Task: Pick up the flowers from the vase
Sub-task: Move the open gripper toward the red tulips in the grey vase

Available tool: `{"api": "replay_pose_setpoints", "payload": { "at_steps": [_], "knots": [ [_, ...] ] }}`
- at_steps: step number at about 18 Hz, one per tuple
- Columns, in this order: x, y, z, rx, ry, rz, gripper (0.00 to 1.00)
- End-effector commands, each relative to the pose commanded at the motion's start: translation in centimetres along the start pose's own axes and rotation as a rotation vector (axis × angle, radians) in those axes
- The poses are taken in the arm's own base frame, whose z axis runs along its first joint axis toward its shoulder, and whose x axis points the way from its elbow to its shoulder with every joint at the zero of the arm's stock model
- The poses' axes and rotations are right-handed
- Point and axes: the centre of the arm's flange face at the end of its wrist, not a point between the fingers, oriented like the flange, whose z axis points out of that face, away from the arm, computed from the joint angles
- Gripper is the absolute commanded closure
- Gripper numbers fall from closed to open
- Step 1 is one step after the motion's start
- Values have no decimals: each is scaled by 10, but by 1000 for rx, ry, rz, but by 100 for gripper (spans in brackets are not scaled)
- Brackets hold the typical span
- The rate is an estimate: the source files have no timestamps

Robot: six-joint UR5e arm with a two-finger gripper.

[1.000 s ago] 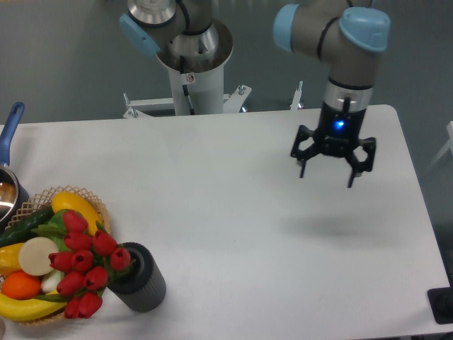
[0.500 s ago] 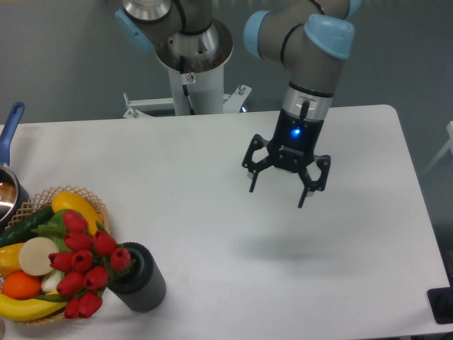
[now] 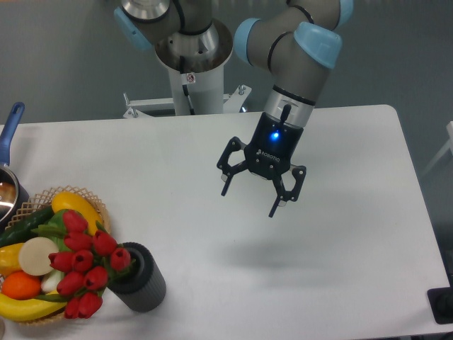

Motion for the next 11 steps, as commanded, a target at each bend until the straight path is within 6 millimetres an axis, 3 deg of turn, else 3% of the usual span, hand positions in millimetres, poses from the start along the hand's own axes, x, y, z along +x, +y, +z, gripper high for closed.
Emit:
{"api": "replay_pose_setpoints", "payload": {
  "at_steps": [11],
  "knots": [
    [11, -9, 5, 45, 46, 9, 0]
  ]
}}
